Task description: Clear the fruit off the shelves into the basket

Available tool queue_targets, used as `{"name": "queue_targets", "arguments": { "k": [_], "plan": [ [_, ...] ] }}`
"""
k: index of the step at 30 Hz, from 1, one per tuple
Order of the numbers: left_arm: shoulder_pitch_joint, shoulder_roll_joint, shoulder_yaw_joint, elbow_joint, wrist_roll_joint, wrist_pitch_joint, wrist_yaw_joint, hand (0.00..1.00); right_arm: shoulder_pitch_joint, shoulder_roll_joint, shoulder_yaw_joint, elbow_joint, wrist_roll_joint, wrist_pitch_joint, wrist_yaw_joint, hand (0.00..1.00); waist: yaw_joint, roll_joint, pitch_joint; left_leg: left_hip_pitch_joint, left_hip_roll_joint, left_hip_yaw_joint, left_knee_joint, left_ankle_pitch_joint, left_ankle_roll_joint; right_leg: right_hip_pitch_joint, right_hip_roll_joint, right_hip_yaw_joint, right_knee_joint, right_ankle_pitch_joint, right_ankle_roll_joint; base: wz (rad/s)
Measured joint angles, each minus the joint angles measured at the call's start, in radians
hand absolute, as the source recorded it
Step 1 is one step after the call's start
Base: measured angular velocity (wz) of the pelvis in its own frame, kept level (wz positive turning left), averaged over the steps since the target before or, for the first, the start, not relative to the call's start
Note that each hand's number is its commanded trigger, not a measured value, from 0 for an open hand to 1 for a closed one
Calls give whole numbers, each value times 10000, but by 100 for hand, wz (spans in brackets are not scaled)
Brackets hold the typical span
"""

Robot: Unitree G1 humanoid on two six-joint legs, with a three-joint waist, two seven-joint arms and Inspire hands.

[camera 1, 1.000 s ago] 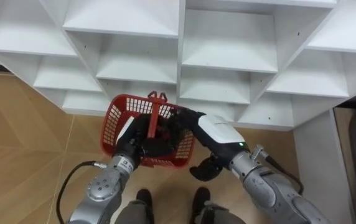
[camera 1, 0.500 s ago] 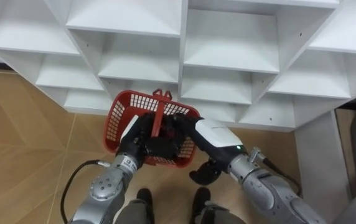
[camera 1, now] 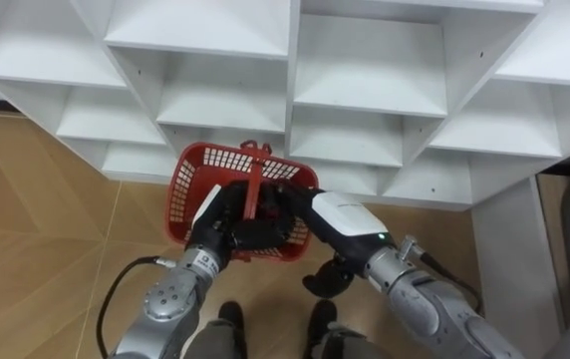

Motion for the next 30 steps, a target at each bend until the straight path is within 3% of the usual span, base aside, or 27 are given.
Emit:
{"name": "queue_targets", "arguments": {
  "k": [5,10,15,22,24,25,30],
  "plan": [
    [13,259,44,1,5,0,6,100,3,-87,-21,105,631,-7,-3,0,-4,-5,9,243,-32,-16,-110,13,-26,215,6,12,-58,-1,-1,0],
    [169,300,295,90,10,-19,-6,100,89,-190,-468,455,1620,-2,63,0,-30,-75,57,877,-151,-49,-569,77,-98,811,22,61,-409,22,19,2],
    [511,309,400,946,90,-21,-1,100,634,-184,-980,784,2762,-3,-14,0,-50,-33,71,1766,-218,-40,-1083,81,-106,1674,84,76,-914,37,89,-1],
    [1906,345,1312,941,634,-20,3,100,2071,-120,-2261,1188,3798,-58,-381,0,-86,179,-24,2735,-353,91,-1706,70,-151,2465,28,117,-1272,-47,300,-2],
    [2404,344,1519,907,833,-41,11,100,2563,-138,-2406,1158,4045,-118,-444,0,-181,247,-95,3285,-408,102,-2012,68,-163,2967,37,155,-1468,-135,381,2],
    [2695,344,1689,907,1019,-48,15,100,2830,-84,-2620,1157,4117,-130,-446,0,-262,307,-176,3535,-428,96,-2169,49,-174,3210,48,156,-1594,-172,415,0],
    [3832,323,2258,1050,1012,-48,-4,100,3493,250,-3544,1282,4149,-111,-457,0,-514,351,-211,4849,-565,227,-3036,105,-188,4299,57,281,-2026,-288,529,-5]
  ]
}}
